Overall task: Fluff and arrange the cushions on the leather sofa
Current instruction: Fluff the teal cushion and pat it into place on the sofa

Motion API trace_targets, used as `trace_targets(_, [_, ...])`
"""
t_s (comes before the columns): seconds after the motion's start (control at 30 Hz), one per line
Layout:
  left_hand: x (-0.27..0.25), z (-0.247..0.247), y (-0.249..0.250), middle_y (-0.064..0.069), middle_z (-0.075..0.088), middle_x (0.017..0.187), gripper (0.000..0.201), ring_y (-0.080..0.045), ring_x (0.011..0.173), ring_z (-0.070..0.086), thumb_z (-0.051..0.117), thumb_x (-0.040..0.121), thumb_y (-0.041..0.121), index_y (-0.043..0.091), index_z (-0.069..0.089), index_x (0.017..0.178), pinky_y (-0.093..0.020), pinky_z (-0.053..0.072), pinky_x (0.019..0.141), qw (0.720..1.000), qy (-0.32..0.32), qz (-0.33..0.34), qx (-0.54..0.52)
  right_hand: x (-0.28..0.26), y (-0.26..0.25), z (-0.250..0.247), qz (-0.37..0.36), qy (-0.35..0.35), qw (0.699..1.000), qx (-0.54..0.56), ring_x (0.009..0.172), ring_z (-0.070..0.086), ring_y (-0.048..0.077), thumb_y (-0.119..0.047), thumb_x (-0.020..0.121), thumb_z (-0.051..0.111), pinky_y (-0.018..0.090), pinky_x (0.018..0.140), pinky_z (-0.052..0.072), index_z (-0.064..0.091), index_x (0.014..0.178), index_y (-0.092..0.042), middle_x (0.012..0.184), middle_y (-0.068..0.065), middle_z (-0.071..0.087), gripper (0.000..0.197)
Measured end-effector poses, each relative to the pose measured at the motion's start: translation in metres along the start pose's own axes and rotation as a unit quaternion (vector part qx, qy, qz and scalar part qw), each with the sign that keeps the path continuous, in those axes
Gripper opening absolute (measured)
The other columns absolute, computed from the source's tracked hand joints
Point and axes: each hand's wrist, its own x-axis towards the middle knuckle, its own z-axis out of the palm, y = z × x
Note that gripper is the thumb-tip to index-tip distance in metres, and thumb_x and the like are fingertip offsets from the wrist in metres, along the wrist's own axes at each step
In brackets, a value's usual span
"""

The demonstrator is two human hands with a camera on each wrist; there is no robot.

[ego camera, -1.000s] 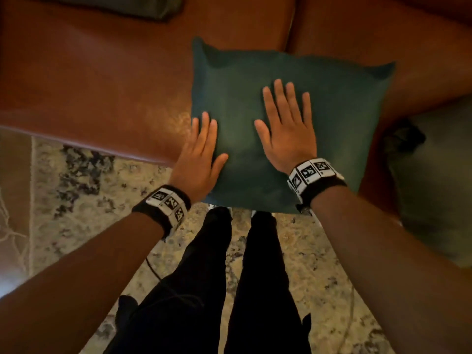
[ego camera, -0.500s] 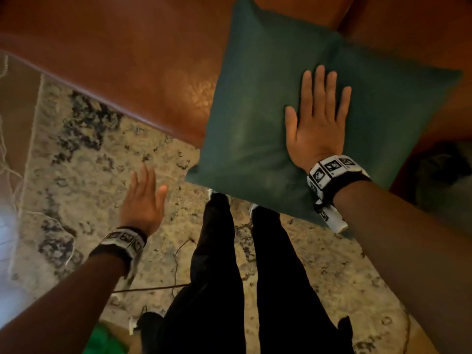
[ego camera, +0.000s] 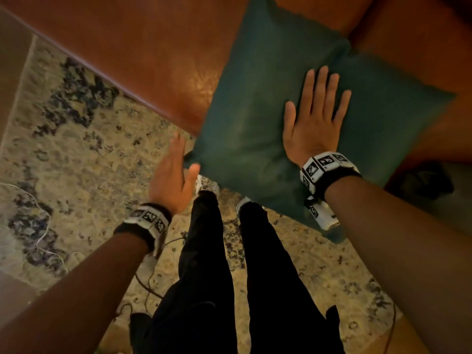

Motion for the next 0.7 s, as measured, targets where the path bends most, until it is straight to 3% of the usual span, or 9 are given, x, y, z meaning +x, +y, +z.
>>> trace_targets(0.1, [0.056, -0.017, 0.056, -0.01, 0.006, 0.172, 0.075, -0.021, 0.159, 0.01, 0.025, 0.106, 0.058, 0.012, 0.013, 0.164, -0.042, 0.015, 0.129, 0.997, 0.064, 0.039, -0.019, 0.003, -0.001, 0.001, 0.002, -0.006, 1.0, 0.002, 0.161, 0.005, 0.03, -0.05, 0.11, 0.013, 0.057, 0.129, 0.004, 0.007, 0.167, -0.012, 0.174, 0.011, 0.006, 0.069])
trace_targets(0.2, [0.1, -0.001, 0.096, -0.016, 0.0, 0.172, 0.079, -0.025, 0.16, 0.005, 0.03, 0.107, 0.057, 0.007, 0.009, 0.164, -0.036, 0.008, 0.13, 0.992, 0.04, 0.116, -0.012, 0.008, 0.009, 0.003, -0.003, 0.003, 1.0, 0.007, 0.161, 0.006, 0.029, -0.052, 0.109, 0.013, 0.056, 0.129, 0.005, 0.009, 0.167, -0.014, 0.175, 0.009, 0.008, 0.069])
trace_targets(0.3, [0.068, 0.016, 0.066, -0.018, -0.001, 0.171, 0.078, -0.03, 0.16, 0.002, 0.028, 0.108, 0.053, 0.003, 0.005, 0.163, -0.048, 0.016, 0.129, 0.99, -0.004, 0.139, 0.028, 0.012, 0.019, 0.001, -0.017, -0.007, 0.999, 0.028, 0.162, 0.005, 0.027, -0.053, 0.109, 0.013, 0.055, 0.129, 0.005, 0.01, 0.167, -0.016, 0.175, 0.008, 0.008, 0.069])
trace_targets(0.4, [0.022, 0.005, 0.022, -0.015, 0.001, 0.172, 0.078, -0.027, 0.16, 0.002, 0.019, 0.107, 0.057, 0.005, 0.005, 0.163, -0.051, 0.022, 0.127, 0.984, -0.049, 0.153, 0.081, 0.015, 0.016, 0.004, -0.008, -0.01, 1.0, 0.028, 0.162, 0.005, 0.027, -0.052, 0.109, 0.013, 0.056, 0.129, 0.005, 0.008, 0.167, -0.016, 0.175, 0.008, 0.007, 0.069])
trace_targets(0.47, [0.011, -0.004, 0.021, -0.018, 0.004, 0.171, 0.082, -0.031, 0.159, 0.003, 0.02, 0.106, 0.062, 0.003, 0.007, 0.162, -0.053, 0.018, 0.127, 0.976, -0.019, 0.159, 0.149, 0.015, 0.011, 0.006, -0.005, -0.011, 0.999, 0.029, 0.162, 0.005, 0.028, -0.052, 0.109, 0.013, 0.055, 0.129, 0.005, 0.009, 0.167, -0.015, 0.175, 0.009, 0.007, 0.068])
trace_targets(0.6, [0.041, 0.01, 0.068, -0.013, 0.017, 0.167, 0.085, -0.036, 0.156, 0.013, 0.041, 0.1, 0.069, 0.012, 0.025, 0.161, -0.056, 0.016, 0.126, 0.91, 0.05, 0.334, 0.242, 0.015, 0.012, 0.006, -0.006, -0.018, 0.999, 0.03, 0.162, 0.005, 0.028, -0.051, 0.11, 0.014, 0.056, 0.129, 0.004, 0.009, 0.167, -0.015, 0.175, 0.01, 0.007, 0.068])
trace_targets(0.63, [0.049, 0.015, 0.068, -0.011, 0.017, 0.168, 0.085, -0.035, 0.156, 0.014, 0.041, 0.1, 0.071, 0.015, 0.025, 0.162, -0.057, 0.016, 0.126, 0.9, 0.05, 0.344, 0.261, 0.017, 0.014, 0.006, -0.008, -0.021, 0.999, 0.033, 0.162, 0.004, 0.028, -0.051, 0.11, 0.014, 0.056, 0.129, 0.004, 0.008, 0.167, -0.015, 0.175, 0.009, 0.006, 0.068])
trace_targets(0.7, [0.053, 0.017, 0.038, -0.008, 0.012, 0.169, 0.085, -0.034, 0.157, 0.013, 0.034, 0.101, 0.072, 0.018, 0.014, 0.164, -0.057, 0.014, 0.126, 0.903, 0.038, 0.305, 0.299, 0.017, 0.013, 0.003, -0.007, -0.031, 0.999, 0.044, 0.162, 0.003, 0.028, -0.052, 0.109, 0.015, 0.055, 0.129, 0.002, 0.007, 0.167, -0.016, 0.175, 0.009, 0.005, 0.069])
